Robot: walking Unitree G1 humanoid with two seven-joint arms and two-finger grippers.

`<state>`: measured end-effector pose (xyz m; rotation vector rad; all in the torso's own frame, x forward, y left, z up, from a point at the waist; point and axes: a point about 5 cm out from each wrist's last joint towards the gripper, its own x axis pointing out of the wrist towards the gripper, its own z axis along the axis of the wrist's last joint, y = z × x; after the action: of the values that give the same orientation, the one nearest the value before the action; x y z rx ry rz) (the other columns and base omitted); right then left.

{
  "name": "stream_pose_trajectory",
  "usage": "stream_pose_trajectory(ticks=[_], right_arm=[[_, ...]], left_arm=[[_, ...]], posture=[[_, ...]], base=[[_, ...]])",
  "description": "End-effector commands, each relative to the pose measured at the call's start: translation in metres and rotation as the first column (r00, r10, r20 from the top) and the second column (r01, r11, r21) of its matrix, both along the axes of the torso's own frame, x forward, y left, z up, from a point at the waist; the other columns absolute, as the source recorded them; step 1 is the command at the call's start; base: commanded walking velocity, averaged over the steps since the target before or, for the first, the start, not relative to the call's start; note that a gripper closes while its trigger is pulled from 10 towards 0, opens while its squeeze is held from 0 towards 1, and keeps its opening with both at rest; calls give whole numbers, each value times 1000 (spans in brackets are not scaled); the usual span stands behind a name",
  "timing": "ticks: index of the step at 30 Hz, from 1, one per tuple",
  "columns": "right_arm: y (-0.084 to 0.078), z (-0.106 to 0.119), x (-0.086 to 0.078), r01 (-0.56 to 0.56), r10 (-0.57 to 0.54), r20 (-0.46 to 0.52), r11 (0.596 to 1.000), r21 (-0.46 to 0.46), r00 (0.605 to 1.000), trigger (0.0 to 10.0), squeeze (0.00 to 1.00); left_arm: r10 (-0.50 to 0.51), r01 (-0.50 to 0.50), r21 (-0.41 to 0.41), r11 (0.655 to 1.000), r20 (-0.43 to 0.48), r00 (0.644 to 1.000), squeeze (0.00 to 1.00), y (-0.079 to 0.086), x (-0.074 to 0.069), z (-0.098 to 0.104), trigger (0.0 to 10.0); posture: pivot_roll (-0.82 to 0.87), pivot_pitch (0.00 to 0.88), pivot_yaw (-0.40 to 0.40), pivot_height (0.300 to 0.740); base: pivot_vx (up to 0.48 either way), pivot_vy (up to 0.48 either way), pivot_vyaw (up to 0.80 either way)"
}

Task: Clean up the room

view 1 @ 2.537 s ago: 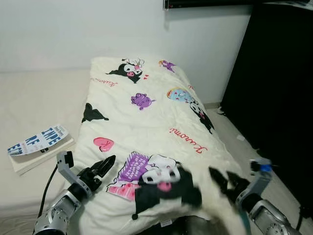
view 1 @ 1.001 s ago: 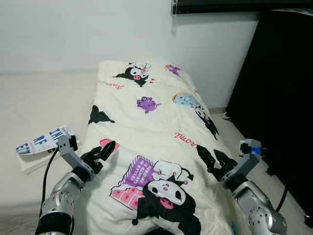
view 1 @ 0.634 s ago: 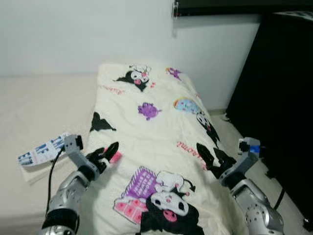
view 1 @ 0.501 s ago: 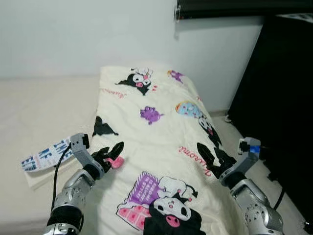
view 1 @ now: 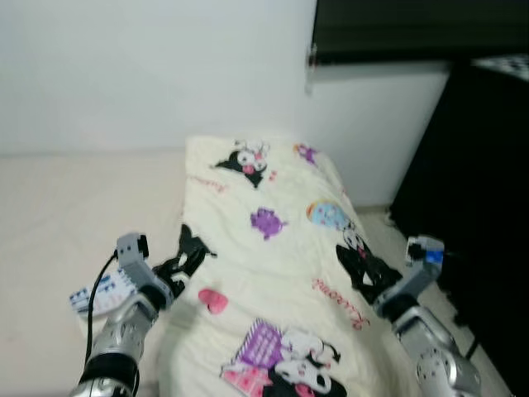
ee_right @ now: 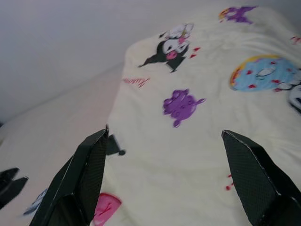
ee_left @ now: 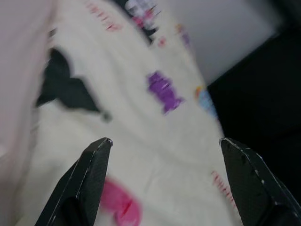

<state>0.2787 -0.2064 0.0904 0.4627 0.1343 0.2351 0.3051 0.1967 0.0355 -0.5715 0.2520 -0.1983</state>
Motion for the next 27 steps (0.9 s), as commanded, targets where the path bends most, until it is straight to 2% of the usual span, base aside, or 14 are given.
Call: stream_pose_trajectory(ticks=[1, 2, 5, 9, 10, 11, 12, 13, 14, 17, 18, 21, 22, 27], right_arm=[[1, -3, -1, -7, 7, -13, 1000, -23, 1000, 10000, 0], [0, -5, -2, -4, 3, -25, 999, -34, 1000, 10000, 0], [-1, -8, -3, 4, -5, -35, 999, -41, 999, 10000, 0], [-1, -9, -3, 8, -9, -40, 999, -43, 999, 10000, 0], [-1, -14, -5, 10, -13, -58, 999, -48, 998, 10000, 0], [-1, -14, -5, 10, -13, -58, 999, -48, 998, 10000, 0], [-1, -20, -8, 6, -11, -81, 999, -52, 997, 10000, 0], [-1, -20, -8, 6, -11, -81, 999, -52, 997, 10000, 0], [-1, -25, -10, 4, -9, -97, 998, -56, 995, 10000, 0], [-5, -57, -22, -15, -25, -225, 985, -173, 974, 10000, 0], [-5, -57, -22, -15, -25, -225, 985, -173, 974, 10000, 0], [-16, -101, -46, -35, -102, -405, 947, -319, 909, 10000, 0], [-16, -101, -46, -35, -102, -405, 947, -319, 909, 10000, 0], [-21, -126, -72, -38, -129, -489, 948, -316, 863, 10000, 0]], left_arm=[[27, -21, 62, 998, -100, 995, 0, 11, -15, -20, 10000], [54, -38, 96, 995, -165, 985, 0, 17, -27, -34, 10000], [84, -57, 126, 990, -221, 972, 0, 23, -38, -45, 10000], [97, -64, 140, 988, -244, 965, 0, 26, -43, -49, 10000], [131, -79, 174, 982, -313, 940, 0, 33, -60, -63, 10000], [131, -79, 174, 982, -313, 940, 0, 33, -60, -63, 10000], [158, -94, 191, 977, -358, 920, 0, 37, -72, -72, 10000], [158, -94, 191, 977, -358, 920, 0, 37, -72, -72, 10000], [177, -103, 203, 974, -386, 905, 0, 40, -80, -78, 10000], [244, -150, 233, 961, -451, 859, 0, 47, -97, -88, 10000], [244, -150, 233, 961, -451, 859, 0, 47, -97, -88, 10000], [286, -156, 281, 947, -518, 806, 0, 50, -109, -97, 10000], [286, -156, 281, 947, -518, 806, 0, 50, -109, -97, 10000], [310, -157, 308, 938, -549, 776, 0, 51, -118, -103, 10000]], posture=[[-41, 11, -13, 700], [-41, 11, -13, 709], [-43, 14, -12, 719], [-43, 14, -12, 724], [-43, 14, -12, 734], [-43, 14, -12, 734], [-43, 14, -15, 739], [-43, 14, -15, 739], [-42, 15, -18, 740], [-40, 9, -27, 740], [-40, 9, -27, 740], [-36, 0, -33, 740], [-36, 0, -33, 740], [-36, 0, -38, 740]], base=[[0, 0, 0], [0, 0, 0], [0, 0, 0], [0, 0, 0], [0, 0, 0], [0, 0, 0], [0, 0, 0], [0, 0, 0], [0, 0, 0], [0, 0, 0], [0, 0, 0], [-320, 0, 0], [-480, 0, 0], [-280, 0, 675]])
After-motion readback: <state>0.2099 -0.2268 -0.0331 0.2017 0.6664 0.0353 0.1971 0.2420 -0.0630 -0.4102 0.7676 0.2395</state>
